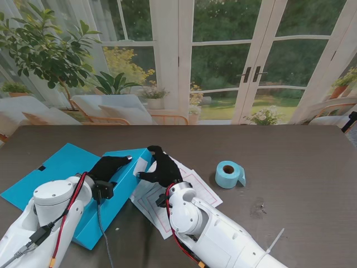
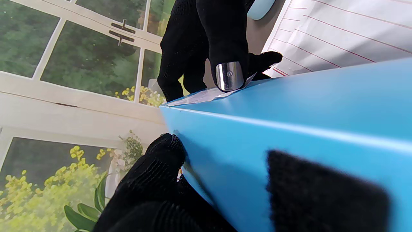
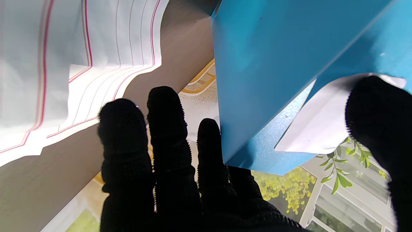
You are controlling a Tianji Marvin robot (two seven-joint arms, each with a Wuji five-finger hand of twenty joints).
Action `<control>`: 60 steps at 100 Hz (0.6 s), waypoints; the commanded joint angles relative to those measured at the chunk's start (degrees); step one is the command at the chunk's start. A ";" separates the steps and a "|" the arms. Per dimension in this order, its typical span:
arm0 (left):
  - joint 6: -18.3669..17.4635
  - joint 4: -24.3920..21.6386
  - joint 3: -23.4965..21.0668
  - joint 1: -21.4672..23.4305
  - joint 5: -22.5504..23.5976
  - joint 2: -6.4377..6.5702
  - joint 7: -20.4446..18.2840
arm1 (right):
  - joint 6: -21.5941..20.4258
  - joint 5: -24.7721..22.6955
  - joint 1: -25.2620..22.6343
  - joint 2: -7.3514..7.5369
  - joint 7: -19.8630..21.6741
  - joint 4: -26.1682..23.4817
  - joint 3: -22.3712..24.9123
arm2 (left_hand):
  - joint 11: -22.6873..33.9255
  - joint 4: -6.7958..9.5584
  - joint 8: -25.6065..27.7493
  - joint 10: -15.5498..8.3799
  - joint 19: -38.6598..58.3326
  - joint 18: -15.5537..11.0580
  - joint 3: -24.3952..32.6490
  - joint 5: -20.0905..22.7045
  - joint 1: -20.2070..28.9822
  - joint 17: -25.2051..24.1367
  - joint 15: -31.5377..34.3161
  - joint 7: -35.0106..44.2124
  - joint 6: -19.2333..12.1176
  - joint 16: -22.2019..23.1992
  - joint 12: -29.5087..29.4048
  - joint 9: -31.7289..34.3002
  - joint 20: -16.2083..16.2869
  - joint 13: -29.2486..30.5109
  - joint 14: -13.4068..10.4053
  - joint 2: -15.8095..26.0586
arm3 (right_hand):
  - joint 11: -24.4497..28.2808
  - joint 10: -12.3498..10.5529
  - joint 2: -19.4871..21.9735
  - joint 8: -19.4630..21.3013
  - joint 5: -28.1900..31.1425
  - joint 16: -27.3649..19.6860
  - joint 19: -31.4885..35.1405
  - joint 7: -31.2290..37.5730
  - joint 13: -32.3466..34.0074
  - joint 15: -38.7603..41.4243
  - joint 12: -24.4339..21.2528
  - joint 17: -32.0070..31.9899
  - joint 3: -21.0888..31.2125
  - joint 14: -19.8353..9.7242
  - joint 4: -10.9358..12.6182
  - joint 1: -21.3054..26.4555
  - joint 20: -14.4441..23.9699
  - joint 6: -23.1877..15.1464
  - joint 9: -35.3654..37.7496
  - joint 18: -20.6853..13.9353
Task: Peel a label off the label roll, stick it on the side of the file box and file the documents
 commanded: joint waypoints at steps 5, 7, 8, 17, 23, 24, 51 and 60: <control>-0.20 -1.09 -0.36 0.12 -0.04 -0.29 -1.17 | 0.31 -0.26 -0.63 0.12 1.13 -0.38 -0.09 | 0.10 2.44 0.55 -0.04 0.23 0.81 1.06 0.45 2.71 -0.62 2.92 0.98 1.23 0.82 0.62 -0.18 1.31 1.00 -0.60 1.67 | 0.69 -2.19 -3.73 -0.37 -2.21 0.14 -0.22 0.71 -0.15 -0.20 -0.33 -23.56 2.36 -0.56 -0.63 0.66 1.43 0.02 -0.57 -2.15; -0.16 -1.14 -0.40 0.17 -0.02 -0.29 -1.18 | 0.36 -0.28 -0.64 0.15 1.16 -0.41 -0.07 | 0.10 2.43 0.55 -0.04 0.23 0.81 1.04 0.45 2.67 -0.62 2.92 0.98 1.23 0.82 0.62 -0.18 1.31 1.00 -0.60 1.70 | 0.71 -2.22 -3.64 -0.32 -2.15 0.14 -0.21 0.85 -0.12 -0.19 -0.33 -23.52 2.40 -0.48 -0.62 0.59 1.42 -0.06 -0.51 -2.16; -0.14 -1.17 -0.43 0.20 -0.01 -0.28 -1.18 | 0.38 -0.30 -0.64 0.16 1.17 -0.42 -0.06 | 0.10 2.43 0.55 -0.04 0.23 0.81 1.03 0.45 2.67 -0.62 2.92 0.98 1.23 0.82 0.62 -0.18 1.31 1.00 -0.60 1.67 | 0.71 -2.23 -3.65 -0.29 -2.17 0.14 -0.20 0.93 -0.10 -0.18 -0.34 -23.52 2.39 -0.51 -0.62 0.62 1.42 -0.03 -0.49 -2.17; 0.01 -1.38 -0.60 0.41 0.13 -0.25 -1.21 | 0.66 -0.38 -0.67 0.31 1.38 -0.57 0.05 | 0.10 2.43 0.55 -0.04 0.23 0.81 1.02 0.43 2.64 -0.62 2.92 1.00 1.08 0.82 0.62 -0.18 1.31 1.00 -0.60 1.71 | 0.72 -2.12 -3.44 -0.16 -2.20 0.13 -0.19 1.31 -0.02 -0.17 -0.36 -23.50 2.38 -0.55 -0.59 0.82 1.39 0.04 -0.38 -2.12; 0.07 -1.50 -0.68 0.52 0.17 -0.27 -1.13 | 0.80 -0.35 -0.68 0.38 1.46 -0.61 0.16 | 0.10 2.44 0.52 -0.04 0.23 0.81 1.03 0.51 2.67 -0.62 2.92 0.97 1.21 0.82 0.62 -0.18 1.31 1.00 -0.60 1.64 | 0.72 -2.12 -2.77 -0.01 -2.21 0.13 -0.16 1.71 0.04 -0.14 -0.37 -23.49 2.23 -0.48 -0.57 0.72 1.37 -0.13 -0.29 -2.20; 0.09 -1.52 -0.69 0.54 0.17 -0.27 -1.11 | 0.82 -0.33 -0.68 0.40 1.49 -0.61 0.19 | 0.10 2.44 0.51 -0.04 0.23 0.81 1.03 0.51 2.65 -0.62 2.92 0.97 1.21 0.82 0.62 -0.18 1.31 1.00 -0.60 1.70 | 0.73 -2.09 -2.70 0.01 -2.21 0.13 -0.16 1.76 0.04 -0.14 -0.37 -23.48 2.22 -0.48 -0.56 0.79 1.37 -0.16 -0.25 -2.19; 0.41 -1.64 -0.71 0.72 0.22 -0.55 -0.03 | 1.05 0.03 -0.70 1.07 2.49 -0.79 1.10 | 0.07 2.44 0.50 0.00 0.23 0.81 1.02 0.50 2.67 -0.62 2.92 0.92 1.18 0.82 0.62 -0.22 1.31 1.00 -0.60 1.66 | 0.62 -1.82 -0.88 0.91 -2.28 0.07 -0.17 3.77 0.04 -0.24 -0.45 -23.59 1.66 -0.33 -0.37 0.79 1.29 -0.56 0.18 -2.04; 0.38 -1.31 -0.69 0.65 0.29 -0.76 0.78 | 0.75 0.50 -0.84 1.21 2.65 -0.88 1.55 | 0.08 2.42 0.51 -0.03 0.23 0.81 1.01 0.54 2.66 -0.62 2.92 0.93 1.21 0.82 0.62 -0.19 1.31 1.00 -0.60 1.65 | 0.52 -1.80 1.84 1.25 -2.29 0.07 -0.21 4.44 -0.05 -0.27 -0.46 -23.78 0.21 -0.07 -0.19 0.54 1.27 -1.05 0.32 -1.96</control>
